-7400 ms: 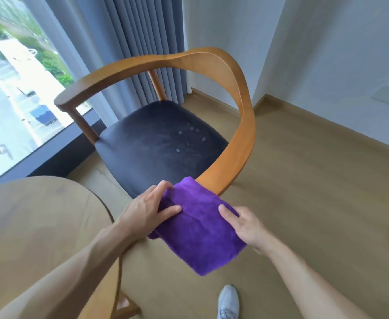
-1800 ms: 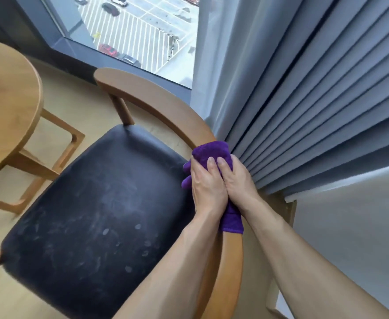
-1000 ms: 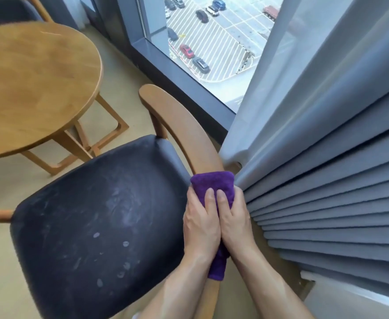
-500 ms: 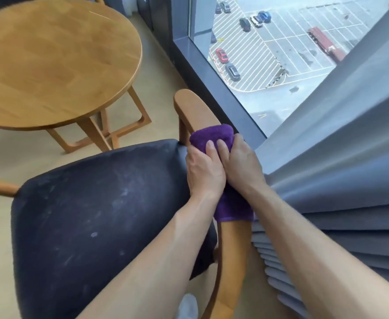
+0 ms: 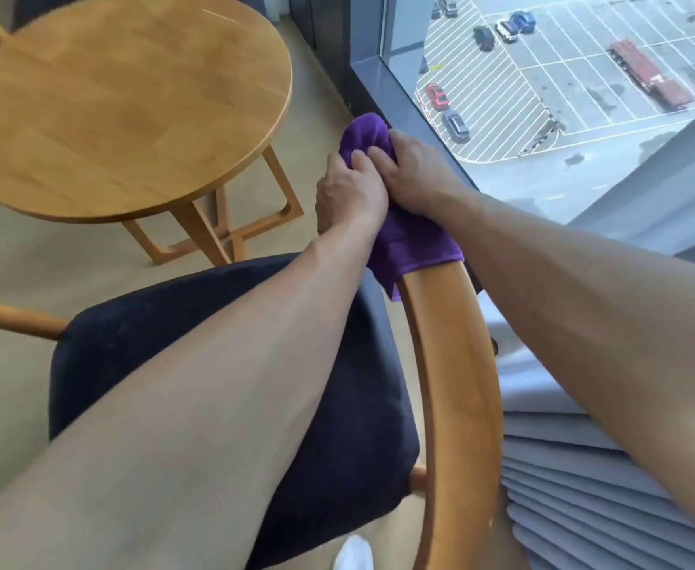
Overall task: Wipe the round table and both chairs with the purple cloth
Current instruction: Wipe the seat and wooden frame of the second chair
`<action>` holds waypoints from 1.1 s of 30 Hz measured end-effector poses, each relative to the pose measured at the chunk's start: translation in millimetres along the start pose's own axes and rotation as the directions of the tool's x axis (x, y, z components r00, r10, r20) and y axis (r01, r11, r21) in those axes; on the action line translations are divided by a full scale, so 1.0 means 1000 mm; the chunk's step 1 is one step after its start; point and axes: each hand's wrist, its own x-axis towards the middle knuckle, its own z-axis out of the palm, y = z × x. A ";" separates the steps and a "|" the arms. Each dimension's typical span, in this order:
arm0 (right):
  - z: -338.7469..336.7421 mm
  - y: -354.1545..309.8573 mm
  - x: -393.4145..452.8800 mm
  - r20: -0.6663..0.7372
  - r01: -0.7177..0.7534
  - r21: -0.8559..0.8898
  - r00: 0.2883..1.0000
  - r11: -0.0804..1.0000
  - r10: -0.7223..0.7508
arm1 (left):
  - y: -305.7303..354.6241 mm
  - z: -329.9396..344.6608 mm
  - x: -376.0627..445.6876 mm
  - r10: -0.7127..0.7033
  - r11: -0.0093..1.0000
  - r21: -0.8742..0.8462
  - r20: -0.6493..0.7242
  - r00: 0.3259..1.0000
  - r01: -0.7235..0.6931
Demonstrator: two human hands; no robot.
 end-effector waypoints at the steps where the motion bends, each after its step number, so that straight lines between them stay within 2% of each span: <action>1: -0.001 0.000 0.000 -0.007 0.001 0.000 1.000 1.000 -0.001 | -0.001 -0.002 0.002 0.021 1.000 0.008 0.012 1.000 -0.021; 7: -0.005 0.006 -0.028 -0.015 -0.055 0.054 0.998 0.997 0.056 | -0.011 -0.005 -0.013 0.051 0.998 -0.033 0.068 0.996 -0.048; 15: -0.008 0.013 -0.110 -0.046 -0.189 0.137 0.979 0.972 0.197 | -0.037 0.010 -0.111 0.093 0.978 -0.195 0.052 0.994 -0.081; 21: -0.006 0.011 -0.162 -0.123 -0.237 0.231 0.955 0.944 0.270 | -0.054 0.006 -0.154 0.162 0.979 -0.139 0.093 0.982 -0.149; 25: -0.007 0.012 -0.136 -0.077 -0.234 0.187 0.965 0.954 0.251 | -0.045 0.005 -0.133 0.151 0.983 -0.114 0.076 0.986 -0.142; 29: -0.007 0.006 -0.072 -0.019 -0.153 0.112 0.988 0.982 0.156 | -0.021 0.010 -0.082 0.109 0.987 -0.123 0.007 0.994 -0.107; 33: -0.003 -0.002 -0.008 0.034 -0.104 0.070 0.994 0.992 0.102 | 0.001 0.009 -0.020 0.070 0.997 -0.018 -0.039 0.997 -0.071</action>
